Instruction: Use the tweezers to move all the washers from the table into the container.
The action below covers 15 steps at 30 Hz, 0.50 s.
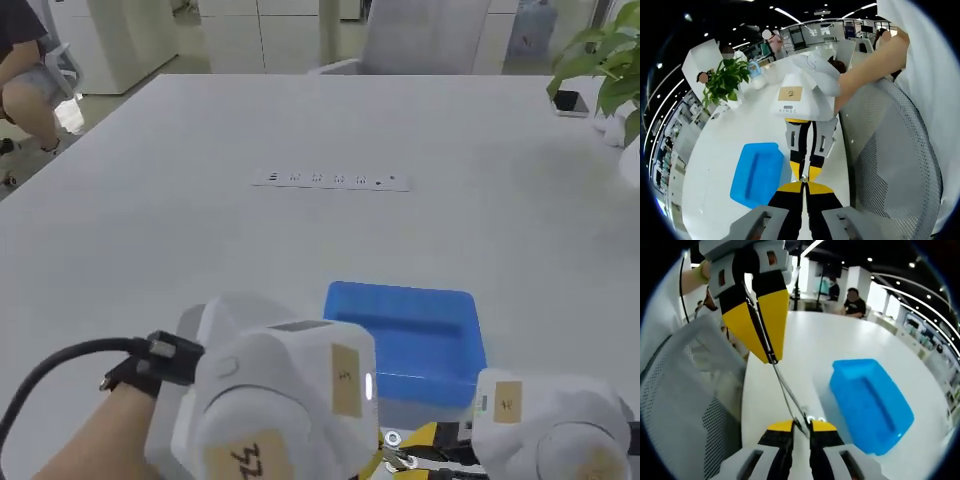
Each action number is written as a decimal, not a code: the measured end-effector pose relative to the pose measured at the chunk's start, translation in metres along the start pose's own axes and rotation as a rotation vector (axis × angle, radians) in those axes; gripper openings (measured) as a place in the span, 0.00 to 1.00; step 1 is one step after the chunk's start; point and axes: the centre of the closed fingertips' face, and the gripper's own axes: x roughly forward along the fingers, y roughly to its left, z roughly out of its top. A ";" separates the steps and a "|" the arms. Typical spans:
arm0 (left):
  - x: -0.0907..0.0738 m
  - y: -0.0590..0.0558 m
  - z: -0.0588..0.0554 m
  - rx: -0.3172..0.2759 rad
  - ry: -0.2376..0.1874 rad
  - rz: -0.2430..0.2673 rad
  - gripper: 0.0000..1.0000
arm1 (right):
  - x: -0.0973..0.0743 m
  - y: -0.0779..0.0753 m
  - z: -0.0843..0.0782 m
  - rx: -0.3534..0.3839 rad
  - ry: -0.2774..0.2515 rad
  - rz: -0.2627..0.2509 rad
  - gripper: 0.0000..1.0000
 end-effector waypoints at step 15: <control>0.007 0.014 0.009 0.050 0.023 -0.043 0.00 | -0.001 -0.003 -0.003 0.081 -0.034 0.003 0.08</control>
